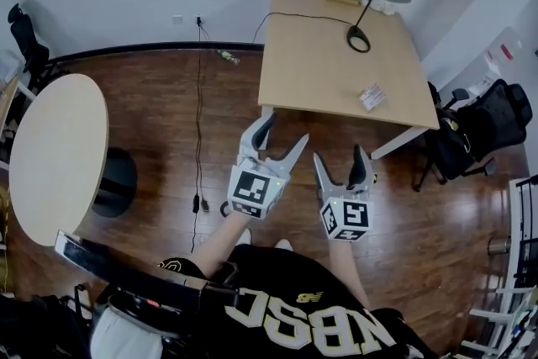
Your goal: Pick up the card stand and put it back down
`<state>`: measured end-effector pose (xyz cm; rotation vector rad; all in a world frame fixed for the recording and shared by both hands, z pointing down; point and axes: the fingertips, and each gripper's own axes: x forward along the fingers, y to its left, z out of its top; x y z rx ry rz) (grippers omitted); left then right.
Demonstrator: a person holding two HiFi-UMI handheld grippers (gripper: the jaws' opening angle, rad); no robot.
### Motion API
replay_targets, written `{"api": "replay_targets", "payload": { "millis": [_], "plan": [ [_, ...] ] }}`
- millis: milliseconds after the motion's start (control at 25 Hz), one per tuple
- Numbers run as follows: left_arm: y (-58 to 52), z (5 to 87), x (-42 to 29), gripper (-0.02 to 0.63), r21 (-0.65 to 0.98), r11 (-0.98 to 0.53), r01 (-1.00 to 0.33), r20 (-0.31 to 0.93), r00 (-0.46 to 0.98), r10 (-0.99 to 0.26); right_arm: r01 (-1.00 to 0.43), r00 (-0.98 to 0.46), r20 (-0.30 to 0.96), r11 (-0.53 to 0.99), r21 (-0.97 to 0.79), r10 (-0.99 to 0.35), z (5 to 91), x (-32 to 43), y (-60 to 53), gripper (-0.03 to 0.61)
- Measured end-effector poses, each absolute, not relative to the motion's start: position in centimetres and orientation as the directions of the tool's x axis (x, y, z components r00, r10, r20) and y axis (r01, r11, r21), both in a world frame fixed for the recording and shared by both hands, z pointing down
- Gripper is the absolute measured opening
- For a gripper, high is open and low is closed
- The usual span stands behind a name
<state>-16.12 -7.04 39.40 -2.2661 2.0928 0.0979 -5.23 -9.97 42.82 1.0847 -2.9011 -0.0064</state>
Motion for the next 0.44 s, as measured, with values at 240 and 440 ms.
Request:
{"api": "replay_targets", "payload": {
  "millis": [240, 440],
  "plan": [
    [-7.5, 39.6, -14.3, 0.298, -0.018, -0.086, -0.996, -0.071, 0.087, -0.994, -0.677, -0.735, 0.042, 0.736, 0.011, -0.677, 43.0, -2.5, -10.8, 0.414],
    [-7.9, 39.7, -13.3, 0.298, -0.026, -0.078, -0.997, -0.068, 0.079, -0.995, -0.686, -0.726, 0.059, 0.728, 0.008, -0.685, 43.4, -1.1, -11.6, 0.414]
  ]
}}
